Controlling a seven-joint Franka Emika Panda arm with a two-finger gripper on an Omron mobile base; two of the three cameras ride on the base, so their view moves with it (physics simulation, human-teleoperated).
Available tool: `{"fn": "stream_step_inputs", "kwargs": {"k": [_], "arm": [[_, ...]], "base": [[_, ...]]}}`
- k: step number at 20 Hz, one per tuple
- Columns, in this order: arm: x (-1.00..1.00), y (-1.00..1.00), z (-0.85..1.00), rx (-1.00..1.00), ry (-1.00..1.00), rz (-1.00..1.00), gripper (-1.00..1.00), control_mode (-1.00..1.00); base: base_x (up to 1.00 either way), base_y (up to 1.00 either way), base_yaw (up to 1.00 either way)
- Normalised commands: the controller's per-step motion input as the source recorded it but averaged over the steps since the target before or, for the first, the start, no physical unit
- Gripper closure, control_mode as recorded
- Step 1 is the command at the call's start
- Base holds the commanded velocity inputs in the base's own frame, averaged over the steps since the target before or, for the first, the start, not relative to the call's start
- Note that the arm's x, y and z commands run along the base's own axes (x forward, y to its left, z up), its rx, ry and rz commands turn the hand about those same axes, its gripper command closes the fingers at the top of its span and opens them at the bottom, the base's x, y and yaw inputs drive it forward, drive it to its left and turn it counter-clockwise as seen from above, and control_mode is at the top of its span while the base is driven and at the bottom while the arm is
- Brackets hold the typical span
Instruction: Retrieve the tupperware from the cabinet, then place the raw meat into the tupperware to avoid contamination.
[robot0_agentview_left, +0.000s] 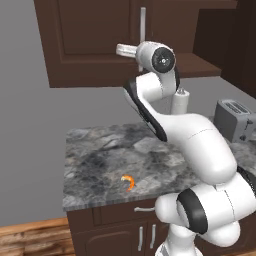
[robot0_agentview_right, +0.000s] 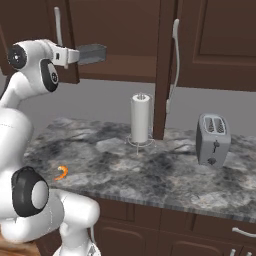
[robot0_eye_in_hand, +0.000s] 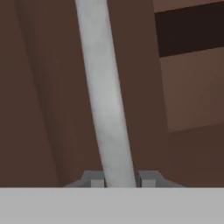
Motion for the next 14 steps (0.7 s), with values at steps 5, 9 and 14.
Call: {"fn": "stream_step_inputs", "kwargs": {"k": [5, 9, 14], "arm": [[-0.69, 0.35, 0.00, -0.04, -0.10, -0.01, 1.00, -1.00], [-0.62, 0.60, -0.02, -0.04, -0.02, -0.01, 1.00, -1.00], [-0.60, 0.87, -0.10, -0.07, 0.00, -0.02, 1.00, -1.00]], "base": [[0.00, 0.00, 0.00], [0.00, 0.00, 0.00], [0.00, 0.00, 0.00]]}}
